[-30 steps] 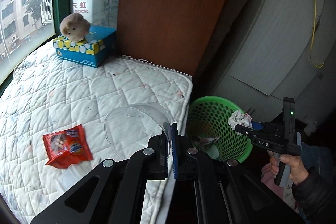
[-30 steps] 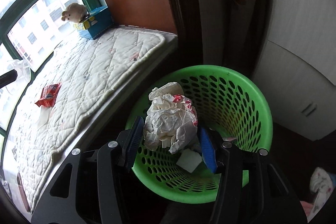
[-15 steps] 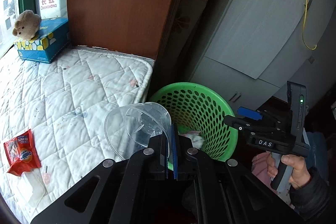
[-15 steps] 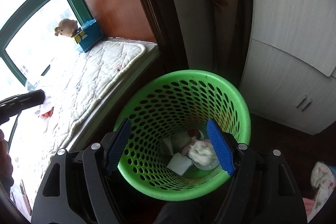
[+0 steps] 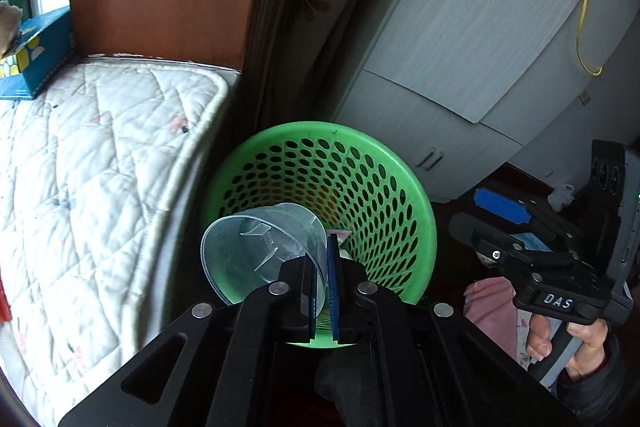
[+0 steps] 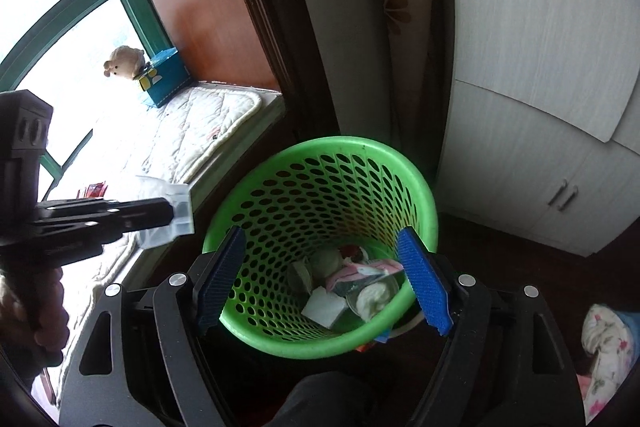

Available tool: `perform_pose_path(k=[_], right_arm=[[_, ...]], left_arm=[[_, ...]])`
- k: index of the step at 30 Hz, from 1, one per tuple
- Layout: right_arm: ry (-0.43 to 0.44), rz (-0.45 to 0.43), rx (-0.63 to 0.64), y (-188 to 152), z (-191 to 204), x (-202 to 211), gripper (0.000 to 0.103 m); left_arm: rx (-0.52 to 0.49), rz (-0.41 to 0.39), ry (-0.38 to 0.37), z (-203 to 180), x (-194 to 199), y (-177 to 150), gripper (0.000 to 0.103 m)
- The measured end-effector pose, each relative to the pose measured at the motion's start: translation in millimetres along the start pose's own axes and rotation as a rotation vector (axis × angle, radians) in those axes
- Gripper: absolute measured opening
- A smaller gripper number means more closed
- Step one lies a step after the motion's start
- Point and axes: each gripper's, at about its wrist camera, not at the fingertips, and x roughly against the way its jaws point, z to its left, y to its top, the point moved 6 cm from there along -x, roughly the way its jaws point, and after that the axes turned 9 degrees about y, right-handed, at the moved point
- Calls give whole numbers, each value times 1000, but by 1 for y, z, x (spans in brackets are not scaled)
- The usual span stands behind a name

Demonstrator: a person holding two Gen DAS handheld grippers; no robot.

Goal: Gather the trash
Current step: 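Open both grippers to drop the tissue and clear cup into the basket, then return both grippers to the mattress and grasp the clear rectangular box with the right gripper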

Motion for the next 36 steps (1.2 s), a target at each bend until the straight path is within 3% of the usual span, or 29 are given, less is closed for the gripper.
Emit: perform_pose_path(k=[3,5,6,10,17,36], right_arm=[[-2,-1,-7,-2,-3,3,78],[-1,-2,-11,-3,-5,4,78],[-1,-3,-13,-4,-6,5,78],[1,-3,-16,-5,-8,7,78],[20,-2,-9,-5,-1,5,79],[127,37,110,9,85,-28,82]], left_arm=[[2,14,-16,-7,-11,0,14],[16,17,-27,-8,-15,-1,37],[21,15,-26,-8,-17,-2,39],[47,32,-51,-8,-21,-7,41],[70,6,8,18,0,-12,44],[259,-107,304,186,98,-44,61]])
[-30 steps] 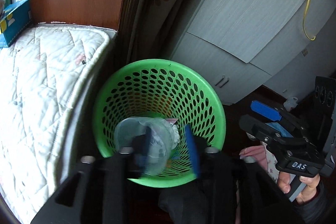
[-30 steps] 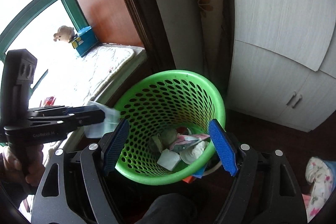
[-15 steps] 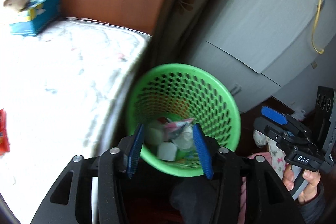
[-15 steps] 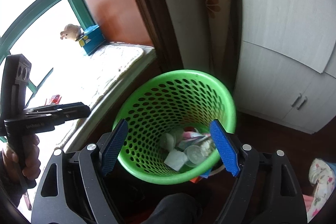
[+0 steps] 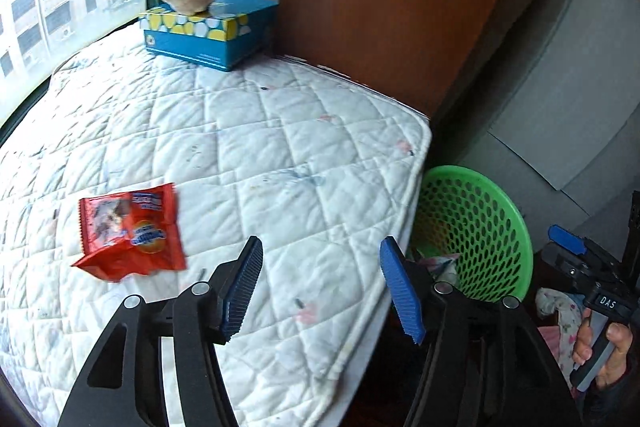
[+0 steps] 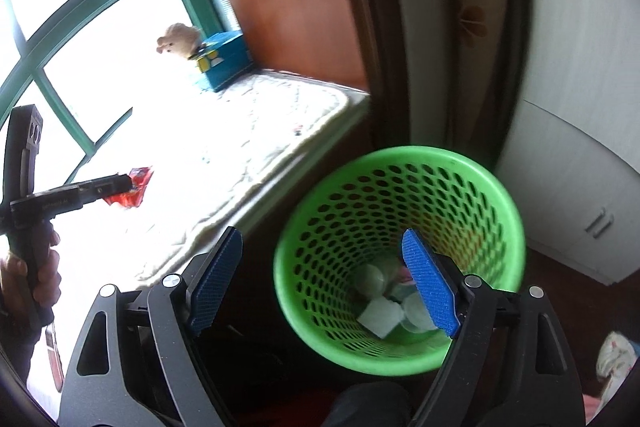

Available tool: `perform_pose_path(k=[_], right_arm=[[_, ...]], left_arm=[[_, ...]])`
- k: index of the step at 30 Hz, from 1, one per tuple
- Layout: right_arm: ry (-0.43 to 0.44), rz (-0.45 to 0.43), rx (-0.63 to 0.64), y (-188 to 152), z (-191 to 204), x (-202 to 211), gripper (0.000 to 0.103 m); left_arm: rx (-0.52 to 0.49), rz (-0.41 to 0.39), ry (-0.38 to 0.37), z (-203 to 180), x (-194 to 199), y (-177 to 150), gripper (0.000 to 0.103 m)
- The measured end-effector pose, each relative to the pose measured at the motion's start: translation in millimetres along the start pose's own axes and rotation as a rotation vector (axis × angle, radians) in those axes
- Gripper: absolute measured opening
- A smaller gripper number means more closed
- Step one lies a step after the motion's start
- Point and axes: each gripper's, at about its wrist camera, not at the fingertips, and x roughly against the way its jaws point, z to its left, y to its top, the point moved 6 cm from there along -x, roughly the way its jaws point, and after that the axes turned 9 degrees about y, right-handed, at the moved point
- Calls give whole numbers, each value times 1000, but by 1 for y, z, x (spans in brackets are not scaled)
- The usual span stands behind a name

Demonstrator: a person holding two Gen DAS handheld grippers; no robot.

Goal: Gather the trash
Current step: 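Return both grippers to the mattress and grasp the clear rectangular box with the right gripper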

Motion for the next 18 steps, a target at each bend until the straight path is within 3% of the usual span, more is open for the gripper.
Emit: perform_pose_path(k=[9,18], right_arm=[[80,38,90,9,65,-31,85],[181,108,207,2,153,-74,89]], left_arm=[[109,-38,119,101,27,3,61],[183,-74,186,171,57,0,61]])
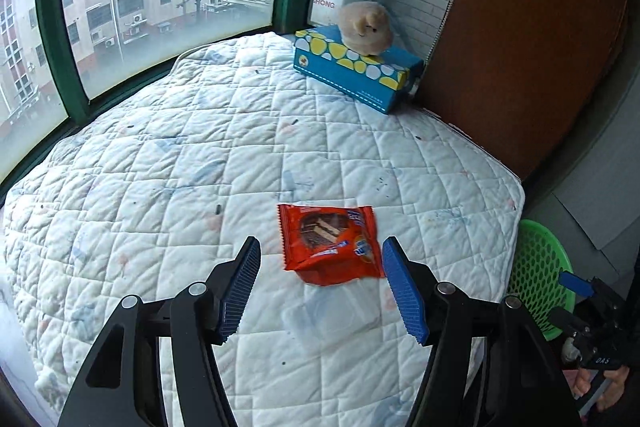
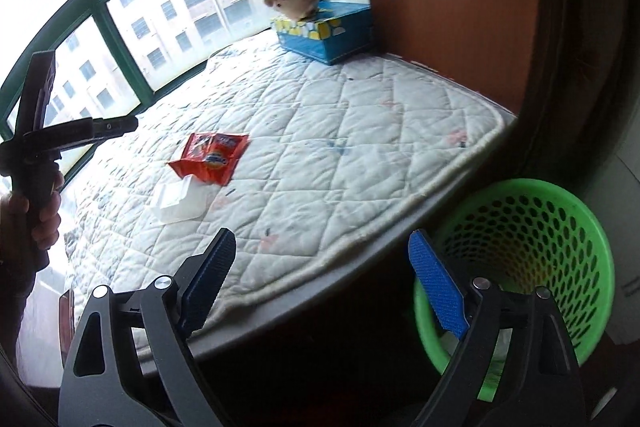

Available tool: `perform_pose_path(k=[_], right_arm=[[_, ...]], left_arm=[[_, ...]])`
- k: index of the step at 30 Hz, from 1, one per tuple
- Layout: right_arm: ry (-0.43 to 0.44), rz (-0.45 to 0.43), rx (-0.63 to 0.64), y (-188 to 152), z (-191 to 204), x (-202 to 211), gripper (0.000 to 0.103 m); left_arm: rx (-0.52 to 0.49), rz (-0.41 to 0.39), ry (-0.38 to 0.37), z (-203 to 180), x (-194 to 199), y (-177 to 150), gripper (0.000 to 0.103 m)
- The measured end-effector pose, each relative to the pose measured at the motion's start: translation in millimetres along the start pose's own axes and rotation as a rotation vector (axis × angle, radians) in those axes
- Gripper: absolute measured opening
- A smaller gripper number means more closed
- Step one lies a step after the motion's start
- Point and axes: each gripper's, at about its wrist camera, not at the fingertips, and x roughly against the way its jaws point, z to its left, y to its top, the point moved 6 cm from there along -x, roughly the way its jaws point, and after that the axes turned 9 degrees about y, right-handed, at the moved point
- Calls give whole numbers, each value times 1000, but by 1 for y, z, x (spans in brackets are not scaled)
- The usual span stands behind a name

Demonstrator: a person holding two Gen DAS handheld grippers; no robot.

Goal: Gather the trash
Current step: 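Return both grippers to the mattress and grasp the clear rectangular box with the right gripper, then grasp the red snack packet with the left gripper and lift it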

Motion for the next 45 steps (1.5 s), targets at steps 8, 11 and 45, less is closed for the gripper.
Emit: perform_pose_path(k=[8,11,45], right_arm=[[79,73,98,5,69,-54,92],[99,99,126,7,92,-76,93],[19,249,159,10,142,-203,79]], left_arm=[[52,4,22,47,4,-5,61],[63,6,28,59,3,-8,61],[156,28,61,143,16,-19,61]])
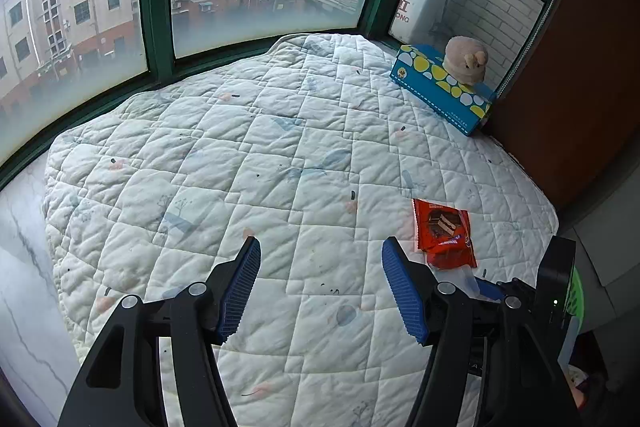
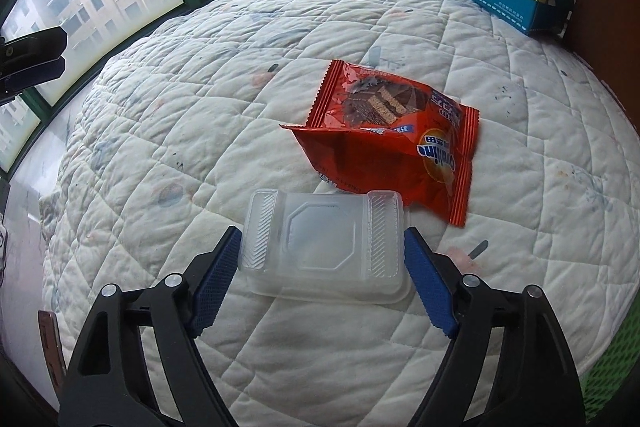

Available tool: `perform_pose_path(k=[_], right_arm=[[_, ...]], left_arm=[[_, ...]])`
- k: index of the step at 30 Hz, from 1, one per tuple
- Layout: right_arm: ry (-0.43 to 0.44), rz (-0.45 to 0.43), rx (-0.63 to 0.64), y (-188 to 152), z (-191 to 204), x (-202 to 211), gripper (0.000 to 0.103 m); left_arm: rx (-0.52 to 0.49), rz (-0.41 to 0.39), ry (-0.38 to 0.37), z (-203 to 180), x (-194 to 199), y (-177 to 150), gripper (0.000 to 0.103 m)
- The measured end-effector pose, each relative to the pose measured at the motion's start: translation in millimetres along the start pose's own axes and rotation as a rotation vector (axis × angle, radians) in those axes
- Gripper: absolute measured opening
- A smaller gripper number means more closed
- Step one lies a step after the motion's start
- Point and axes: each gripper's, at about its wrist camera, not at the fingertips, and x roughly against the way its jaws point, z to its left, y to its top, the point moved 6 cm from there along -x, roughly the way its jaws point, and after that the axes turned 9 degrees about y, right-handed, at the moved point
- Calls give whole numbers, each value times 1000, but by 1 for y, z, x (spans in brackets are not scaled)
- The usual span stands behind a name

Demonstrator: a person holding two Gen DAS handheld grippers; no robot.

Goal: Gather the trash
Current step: 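Grasp the red snack packet with the left gripper and lift it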

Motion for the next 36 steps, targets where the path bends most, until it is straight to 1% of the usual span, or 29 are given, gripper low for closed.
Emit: perform_pose_path(k=[7,16,18,19,27,30,32,36], right_arm=[[12,-7,9,-4,0,11,78],[29,-39,8,-13,-9,44,78],[26,-47,4,-15,-12,52,78],[25,-51,1,-16,-15,55,78],[18,-86,-37,-24,-37,82,78],[11,-98,-54,-27,-47,91,78],[1,-105,-62,-29,-54,97,78],[-17,-120,-89,-34,-68,108,78]], left_arm=[[-3,2,1,0,-1,-2,61],[-18,15,-21,-10,-8,-4,61],[-27,15,-19,-14,-9,-4,69],[-29,11,-18,-16,-9,-4,71],[-63,33,-58,-44,-21,-6,71],[-73,40,-75,-56,-26,-8,74],[-79,40,-87,-65,-29,-10,77],[-105,56,-116,-87,-38,-13,77]])
